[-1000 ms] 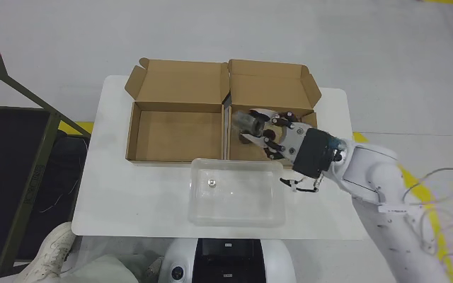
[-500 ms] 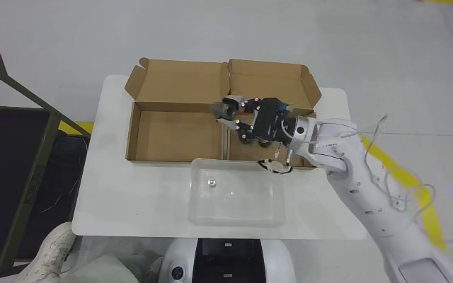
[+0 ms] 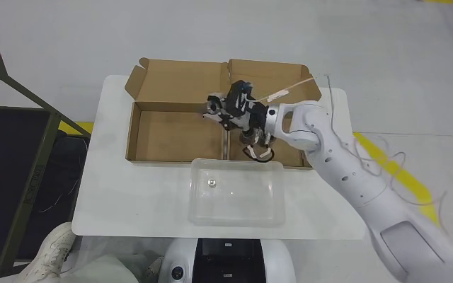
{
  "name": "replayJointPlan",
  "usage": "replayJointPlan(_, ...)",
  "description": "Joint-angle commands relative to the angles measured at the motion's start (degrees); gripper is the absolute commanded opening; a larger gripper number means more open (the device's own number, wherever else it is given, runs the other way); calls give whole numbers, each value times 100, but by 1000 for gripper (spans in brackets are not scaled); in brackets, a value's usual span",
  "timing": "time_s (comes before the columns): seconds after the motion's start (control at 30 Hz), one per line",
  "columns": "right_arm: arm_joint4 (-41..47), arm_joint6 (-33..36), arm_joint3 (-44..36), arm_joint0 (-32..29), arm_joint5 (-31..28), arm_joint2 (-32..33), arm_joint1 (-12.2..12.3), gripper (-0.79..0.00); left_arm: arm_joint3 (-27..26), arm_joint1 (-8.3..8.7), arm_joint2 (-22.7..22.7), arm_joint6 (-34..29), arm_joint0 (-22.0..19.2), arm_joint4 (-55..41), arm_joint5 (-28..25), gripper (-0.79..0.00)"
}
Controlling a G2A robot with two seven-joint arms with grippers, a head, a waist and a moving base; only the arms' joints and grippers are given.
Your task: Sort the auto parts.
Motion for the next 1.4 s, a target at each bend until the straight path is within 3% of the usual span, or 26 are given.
replayJointPlan(0.0, 164, 5, 348, 179, -55, -190, -116, -785, 0, 0, 0, 0, 0, 0, 0, 0)
replayJointPlan(0.57, 809, 267, 2751, 1235, -174, -1548, -1339, -785, 0, 0, 0, 0, 0, 0, 0, 0)
replayJointPlan(1.0, 944, 441, 4259, 1552, -260, -2039, -2269, -785, 0, 0, 0, 0, 0, 0, 0, 0)
replayJointPlan(1.37, 771, 432, 5236, 1652, -307, -2212, -2857, -785, 0, 0, 0, 0, 0, 0, 0, 0)
